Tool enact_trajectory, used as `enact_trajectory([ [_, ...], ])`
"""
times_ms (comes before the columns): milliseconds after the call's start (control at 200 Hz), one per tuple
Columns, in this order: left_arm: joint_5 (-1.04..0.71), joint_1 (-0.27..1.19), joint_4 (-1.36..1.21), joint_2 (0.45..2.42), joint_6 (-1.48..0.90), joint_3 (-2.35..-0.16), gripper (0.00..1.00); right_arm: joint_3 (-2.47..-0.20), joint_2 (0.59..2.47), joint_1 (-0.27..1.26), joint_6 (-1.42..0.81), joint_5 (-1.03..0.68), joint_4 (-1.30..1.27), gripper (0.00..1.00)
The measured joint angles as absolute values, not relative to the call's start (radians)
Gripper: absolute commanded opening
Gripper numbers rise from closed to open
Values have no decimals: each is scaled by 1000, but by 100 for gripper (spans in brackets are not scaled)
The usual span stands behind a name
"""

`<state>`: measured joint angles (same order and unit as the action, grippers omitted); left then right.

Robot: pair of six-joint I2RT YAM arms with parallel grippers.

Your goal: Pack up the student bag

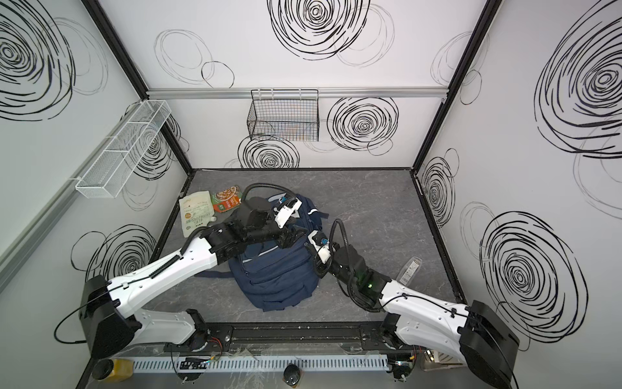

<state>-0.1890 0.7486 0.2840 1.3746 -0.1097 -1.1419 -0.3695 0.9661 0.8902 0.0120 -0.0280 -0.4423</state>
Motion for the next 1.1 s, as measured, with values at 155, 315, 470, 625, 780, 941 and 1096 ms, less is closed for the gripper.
enact_trajectory([
  [155, -186, 733, 382, 1489, -160, -1252, 54, -326, 944, 910, 63, 25, -500, 0],
  [315, -210, 732, 416, 1528, -215, -1288, 53, -311, 945, 933, 122, 71, -537, 0],
  [470, -251, 730, 466, 1594, -264, -1355, 46, -311, 947, 946, 180, 113, -555, 0],
  [625, -286, 725, 524, 1688, -294, -1414, 37, -311, 959, 956, 229, 141, -558, 0],
  [780, -258, 735, 572, 1717, -300, -1457, 20, -311, 965, 963, 263, 168, -551, 0],
  [941, -229, 739, 586, 1717, -305, -1468, 0, -311, 965, 971, 274, 194, -548, 0],
  [1096, -223, 732, 583, 1710, -308, -1468, 10, -311, 965, 979, 278, 223, -548, 0],
])
